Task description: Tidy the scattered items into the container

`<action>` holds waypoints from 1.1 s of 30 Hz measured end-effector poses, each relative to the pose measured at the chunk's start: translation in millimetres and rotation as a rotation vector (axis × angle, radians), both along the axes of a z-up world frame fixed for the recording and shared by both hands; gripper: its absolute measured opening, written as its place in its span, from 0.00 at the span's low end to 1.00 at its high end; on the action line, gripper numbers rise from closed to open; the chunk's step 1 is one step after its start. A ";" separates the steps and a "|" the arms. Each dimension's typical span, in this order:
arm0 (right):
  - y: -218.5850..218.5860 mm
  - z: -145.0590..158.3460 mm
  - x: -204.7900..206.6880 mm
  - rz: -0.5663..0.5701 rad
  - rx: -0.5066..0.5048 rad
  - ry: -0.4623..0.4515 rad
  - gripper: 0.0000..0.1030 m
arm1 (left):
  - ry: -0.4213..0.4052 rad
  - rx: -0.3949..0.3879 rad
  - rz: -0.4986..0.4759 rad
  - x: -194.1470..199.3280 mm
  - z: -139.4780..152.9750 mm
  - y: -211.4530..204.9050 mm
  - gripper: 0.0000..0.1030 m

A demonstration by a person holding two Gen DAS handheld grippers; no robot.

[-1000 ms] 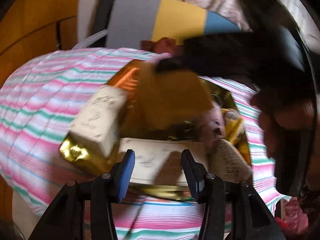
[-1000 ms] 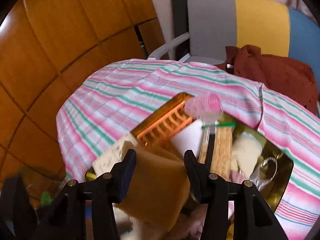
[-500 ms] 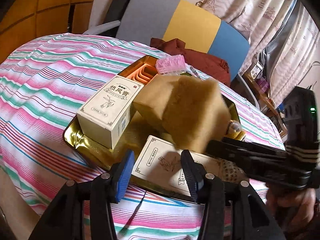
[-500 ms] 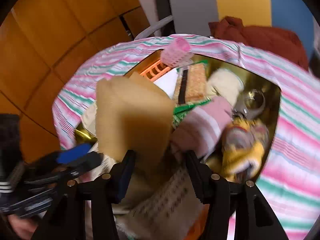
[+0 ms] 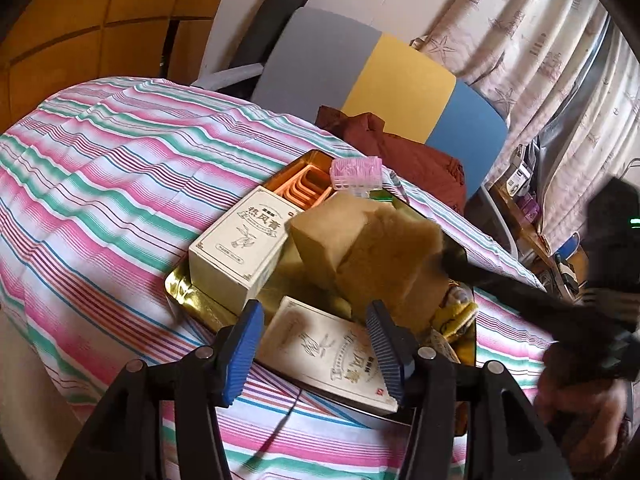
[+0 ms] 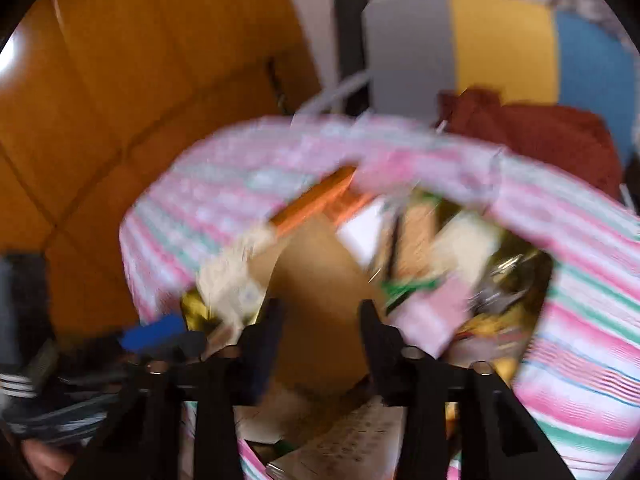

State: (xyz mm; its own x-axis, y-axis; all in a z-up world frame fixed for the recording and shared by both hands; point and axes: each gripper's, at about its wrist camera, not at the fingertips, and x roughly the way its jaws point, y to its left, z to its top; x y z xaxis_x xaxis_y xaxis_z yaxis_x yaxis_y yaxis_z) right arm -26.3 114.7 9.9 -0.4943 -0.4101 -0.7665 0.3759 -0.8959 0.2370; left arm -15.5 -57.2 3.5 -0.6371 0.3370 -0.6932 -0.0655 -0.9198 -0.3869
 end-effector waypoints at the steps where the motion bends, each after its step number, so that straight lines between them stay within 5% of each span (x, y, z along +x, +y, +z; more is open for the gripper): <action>1: -0.2 -1.1 4.0 -0.004 -0.008 0.014 0.37 | 0.004 0.000 -0.007 2.1 2.2 0.4 0.53; 4: 22.5 4.5 12.1 -0.060 -0.116 0.001 0.42 | 0.013 -0.034 -0.005 6.5 10.4 2.8 0.53; 6: 38.5 10.8 21.2 -0.121 -0.151 0.016 0.70 | 0.002 -0.079 0.017 6.2 14.8 7.2 0.53; 10: 52.4 26.9 45.1 -0.221 -0.056 0.093 0.85 | 0.011 -0.126 0.042 7.8 23.9 15.7 0.53; 15: 53.4 38.4 52.7 -0.273 0.036 0.146 0.98 | 0.033 -0.306 0.116 10.9 37.1 31.8 0.55; 25: 36.9 36.3 52.2 -0.305 0.049 0.105 1.00 | 0.019 -0.341 0.261 27.5 43.4 17.6 0.55; 33: 16.7 45.0 59.5 -0.304 0.103 0.152 1.00 | -0.049 -0.399 0.273 37.3 30.5 16.0 0.55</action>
